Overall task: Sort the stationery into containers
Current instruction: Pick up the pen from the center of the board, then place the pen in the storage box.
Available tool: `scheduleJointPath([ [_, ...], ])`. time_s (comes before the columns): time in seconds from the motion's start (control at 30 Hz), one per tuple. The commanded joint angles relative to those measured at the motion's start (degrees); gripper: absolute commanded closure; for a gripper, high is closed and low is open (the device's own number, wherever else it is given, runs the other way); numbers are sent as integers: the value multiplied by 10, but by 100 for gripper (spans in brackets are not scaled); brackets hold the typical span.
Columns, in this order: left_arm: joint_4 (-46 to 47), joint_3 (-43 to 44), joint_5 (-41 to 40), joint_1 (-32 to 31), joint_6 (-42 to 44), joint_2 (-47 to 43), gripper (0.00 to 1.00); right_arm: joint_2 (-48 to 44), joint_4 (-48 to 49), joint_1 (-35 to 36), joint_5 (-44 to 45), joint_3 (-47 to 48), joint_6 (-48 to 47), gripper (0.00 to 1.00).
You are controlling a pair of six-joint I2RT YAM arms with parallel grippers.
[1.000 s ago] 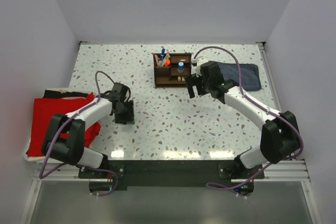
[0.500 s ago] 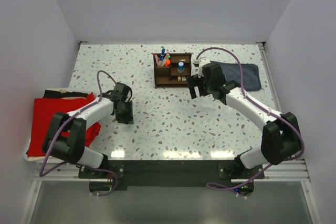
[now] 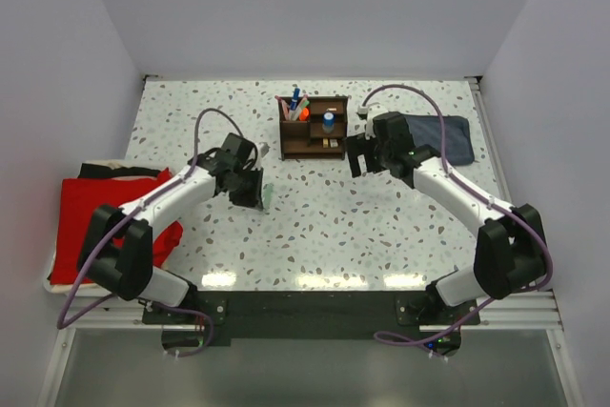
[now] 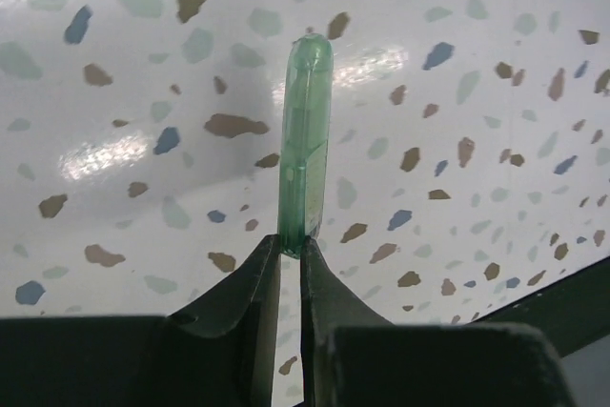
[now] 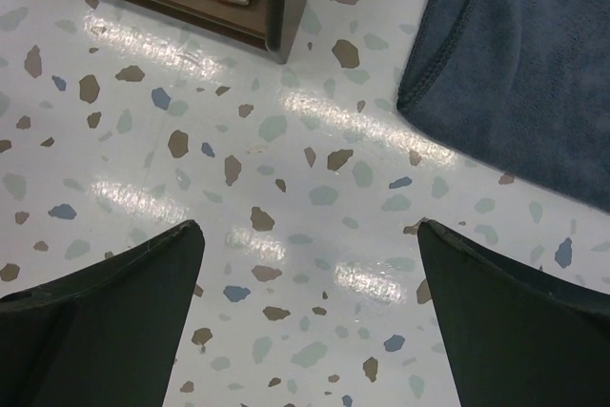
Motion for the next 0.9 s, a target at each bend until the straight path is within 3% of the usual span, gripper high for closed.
scheduleJointPath([
  [0.0,17,55,38,-31,12,22,100,-15,3,-18,5,18,5,1],
  [0.2,60,58,60,-31,-9,45,100,-53,2,-32,-1,-12,10,1],
  [0.3,105,68,104,-30,-31,48,100,-79,0,-39,-30,-40,40,1],
  [0.5,249,92,270,-15,-82,102,100,-94,0,-74,-49,-67,80,1],
  [0.87,380,116,358,32,-191,179,100,-72,-3,-97,-62,-43,77,1],
])
